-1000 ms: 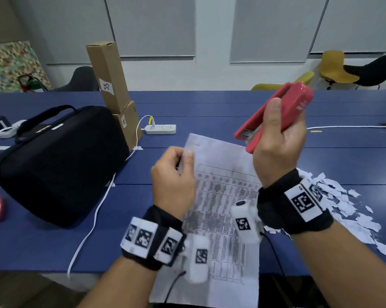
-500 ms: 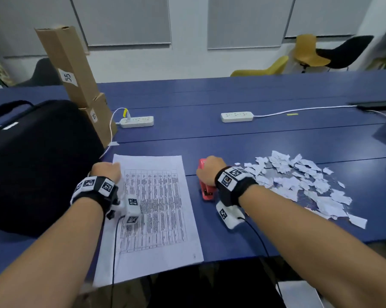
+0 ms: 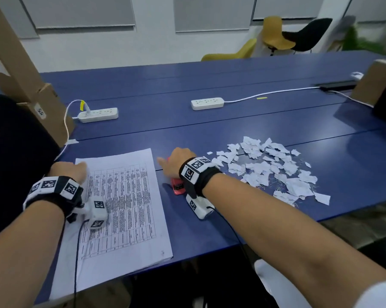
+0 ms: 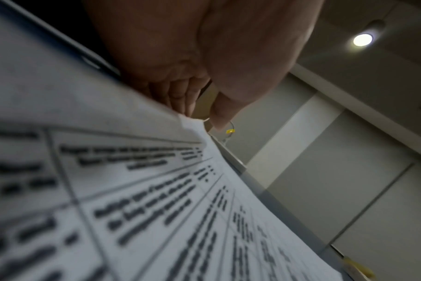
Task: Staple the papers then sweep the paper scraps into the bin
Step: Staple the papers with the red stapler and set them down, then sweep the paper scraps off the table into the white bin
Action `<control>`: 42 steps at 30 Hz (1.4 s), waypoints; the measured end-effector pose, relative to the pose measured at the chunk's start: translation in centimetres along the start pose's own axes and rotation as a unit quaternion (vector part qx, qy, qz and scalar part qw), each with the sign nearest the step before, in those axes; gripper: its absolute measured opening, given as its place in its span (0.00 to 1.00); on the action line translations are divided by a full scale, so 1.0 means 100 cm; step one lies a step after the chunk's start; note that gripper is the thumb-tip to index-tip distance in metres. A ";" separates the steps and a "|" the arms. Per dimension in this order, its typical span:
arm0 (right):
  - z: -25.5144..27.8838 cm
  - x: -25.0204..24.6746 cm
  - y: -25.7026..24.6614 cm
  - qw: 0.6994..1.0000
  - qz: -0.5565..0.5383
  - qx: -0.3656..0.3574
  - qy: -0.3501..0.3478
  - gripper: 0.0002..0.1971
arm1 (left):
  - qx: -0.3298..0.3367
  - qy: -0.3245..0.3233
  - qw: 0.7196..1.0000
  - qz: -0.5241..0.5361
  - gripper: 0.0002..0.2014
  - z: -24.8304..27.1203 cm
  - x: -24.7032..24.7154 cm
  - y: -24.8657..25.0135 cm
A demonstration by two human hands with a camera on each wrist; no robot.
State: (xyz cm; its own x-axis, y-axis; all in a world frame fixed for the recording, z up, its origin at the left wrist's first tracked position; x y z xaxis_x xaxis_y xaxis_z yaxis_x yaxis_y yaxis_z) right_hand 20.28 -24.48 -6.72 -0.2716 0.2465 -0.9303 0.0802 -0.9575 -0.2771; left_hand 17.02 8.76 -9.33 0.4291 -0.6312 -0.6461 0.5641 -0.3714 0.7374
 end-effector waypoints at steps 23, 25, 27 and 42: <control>0.273 0.277 0.381 0.908 -0.059 0.373 -0.178 0.20 | 0.413 -0.266 0.870 0.046 0.24 0.349 0.214 0.120; 0.279 0.326 0.412 0.881 -0.090 0.426 -0.187 0.24 | 0.403 -0.250 0.880 0.040 0.25 0.351 0.224 0.114; 0.290 0.358 0.425 0.852 -0.101 0.466 -0.217 0.35 | 0.385 -0.229 0.893 0.041 0.24 0.348 0.226 0.107; 0.275 0.410 0.404 0.826 -0.223 0.441 -0.269 0.08 | 0.391 -0.225 0.889 0.082 0.18 0.356 0.230 0.096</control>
State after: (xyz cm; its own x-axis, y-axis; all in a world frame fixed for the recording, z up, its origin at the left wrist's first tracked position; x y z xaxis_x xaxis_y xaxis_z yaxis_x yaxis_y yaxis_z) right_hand -13.95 -57.18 -49.45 -0.4917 0.7301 -0.4745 -0.8096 -0.5840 -0.0596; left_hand 7.19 -33.60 -10.10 0.0354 -0.8634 -0.5034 -0.2183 -0.4982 0.8391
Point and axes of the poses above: each hand's wrist, its own z-axis away from the middle knuckle, its own x-axis out of the palm, y = z × x, the point moved 8 cm from there along -z, towards the middle knuckle, and after that the axes turned 12 degrees about z, right-handed, at the moved point
